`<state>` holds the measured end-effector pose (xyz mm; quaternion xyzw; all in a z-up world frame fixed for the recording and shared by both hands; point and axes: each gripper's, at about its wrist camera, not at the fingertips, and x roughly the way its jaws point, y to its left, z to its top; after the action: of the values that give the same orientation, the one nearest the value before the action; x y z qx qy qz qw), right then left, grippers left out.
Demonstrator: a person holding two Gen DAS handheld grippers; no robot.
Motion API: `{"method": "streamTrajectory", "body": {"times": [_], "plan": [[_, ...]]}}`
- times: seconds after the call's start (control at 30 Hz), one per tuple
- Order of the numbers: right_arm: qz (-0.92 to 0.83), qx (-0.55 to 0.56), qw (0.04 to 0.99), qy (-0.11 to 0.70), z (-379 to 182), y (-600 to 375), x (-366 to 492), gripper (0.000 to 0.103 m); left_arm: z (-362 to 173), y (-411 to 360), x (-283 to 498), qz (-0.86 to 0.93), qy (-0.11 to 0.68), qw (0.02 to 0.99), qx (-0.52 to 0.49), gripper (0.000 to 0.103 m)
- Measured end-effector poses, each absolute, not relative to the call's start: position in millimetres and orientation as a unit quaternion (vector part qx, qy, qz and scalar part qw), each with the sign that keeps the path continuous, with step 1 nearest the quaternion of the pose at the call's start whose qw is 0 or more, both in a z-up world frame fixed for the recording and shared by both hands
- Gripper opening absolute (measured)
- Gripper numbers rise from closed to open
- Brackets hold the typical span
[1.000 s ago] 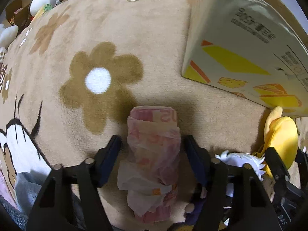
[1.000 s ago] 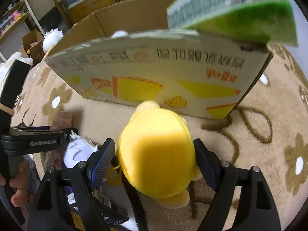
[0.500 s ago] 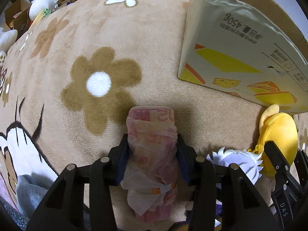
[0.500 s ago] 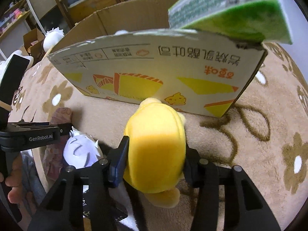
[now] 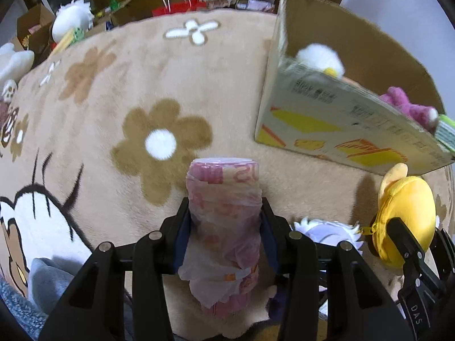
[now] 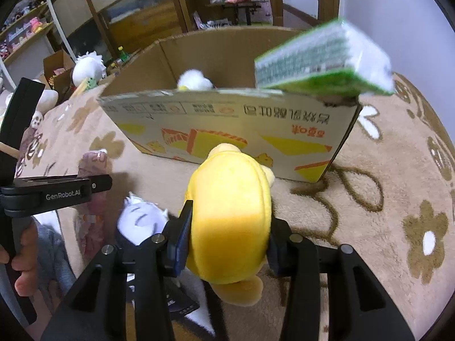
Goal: Organize soft objects
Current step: 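Lift the towel roll and yellow plush and carry both over the box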
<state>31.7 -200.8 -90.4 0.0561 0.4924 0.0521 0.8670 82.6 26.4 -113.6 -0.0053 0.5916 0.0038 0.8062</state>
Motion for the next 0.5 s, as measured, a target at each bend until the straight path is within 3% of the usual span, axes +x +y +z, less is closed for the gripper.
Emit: {"method": "streamTrajectory", "body": {"times": [0.5], "plan": [[0.071, 0.076, 0.909, 0.403, -23.7, -196.3, 2.3, 0.046, -31.6, 10.0, 57.3, -0.032, 0.472, 0.881, 0.013, 0.043]]}}
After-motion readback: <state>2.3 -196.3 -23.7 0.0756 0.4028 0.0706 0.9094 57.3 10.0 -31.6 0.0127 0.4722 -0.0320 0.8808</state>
